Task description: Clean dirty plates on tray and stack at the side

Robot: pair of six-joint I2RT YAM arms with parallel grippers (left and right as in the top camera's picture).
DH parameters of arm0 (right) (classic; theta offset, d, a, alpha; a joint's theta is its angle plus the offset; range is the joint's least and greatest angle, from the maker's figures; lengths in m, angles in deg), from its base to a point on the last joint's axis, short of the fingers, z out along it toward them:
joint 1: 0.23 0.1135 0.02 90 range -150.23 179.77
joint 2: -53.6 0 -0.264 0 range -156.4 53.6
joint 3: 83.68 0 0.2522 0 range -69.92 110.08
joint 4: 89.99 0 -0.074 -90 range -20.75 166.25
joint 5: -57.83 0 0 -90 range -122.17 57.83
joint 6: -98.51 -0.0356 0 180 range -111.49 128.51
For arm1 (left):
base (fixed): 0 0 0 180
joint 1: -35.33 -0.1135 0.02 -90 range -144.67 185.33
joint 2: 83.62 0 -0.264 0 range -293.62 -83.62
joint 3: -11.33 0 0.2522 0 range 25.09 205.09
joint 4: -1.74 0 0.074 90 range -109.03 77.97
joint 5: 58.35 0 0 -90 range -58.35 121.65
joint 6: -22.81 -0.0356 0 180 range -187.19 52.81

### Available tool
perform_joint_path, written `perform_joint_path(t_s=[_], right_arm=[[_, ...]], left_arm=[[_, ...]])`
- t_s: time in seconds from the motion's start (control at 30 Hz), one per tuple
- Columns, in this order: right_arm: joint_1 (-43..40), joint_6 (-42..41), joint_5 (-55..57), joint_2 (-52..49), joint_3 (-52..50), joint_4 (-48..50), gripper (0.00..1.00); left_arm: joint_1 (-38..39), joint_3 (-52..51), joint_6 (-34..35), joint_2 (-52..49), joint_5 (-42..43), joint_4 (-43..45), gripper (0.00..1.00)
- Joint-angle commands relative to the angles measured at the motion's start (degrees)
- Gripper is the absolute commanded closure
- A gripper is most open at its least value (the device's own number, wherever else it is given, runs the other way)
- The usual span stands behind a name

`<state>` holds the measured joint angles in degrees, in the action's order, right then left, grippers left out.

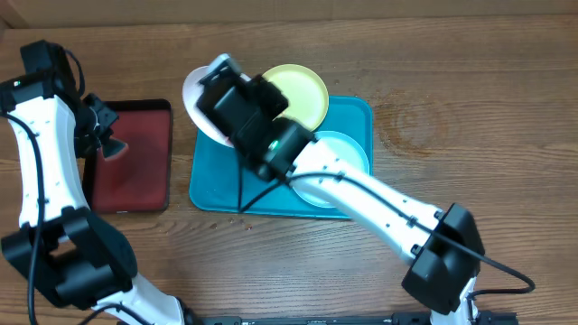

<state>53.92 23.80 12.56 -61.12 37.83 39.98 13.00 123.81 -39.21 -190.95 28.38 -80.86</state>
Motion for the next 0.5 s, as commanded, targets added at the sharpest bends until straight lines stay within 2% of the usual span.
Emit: perform_joint_path(t_s=[0.0,0.33,0.47], right_arm=[[2.25,11.13,11.56,1.05,1.2,3.04,0.96],[4.02,28.74,24.06,1.05,1.2,18.84,0.96],[4.0,28.22,24.59,1.03,1.18,20.13,0.96]], left_arm=[[-0.96,-0.13,-2.32,-3.04,3.34,-0.26,0.96],[-1.01,-0.15,-2.32,-4.04,3.32,-0.31,0.96],[-0.98,-0.15,-2.32,-4.04,3.34,-0.37,0.96]])
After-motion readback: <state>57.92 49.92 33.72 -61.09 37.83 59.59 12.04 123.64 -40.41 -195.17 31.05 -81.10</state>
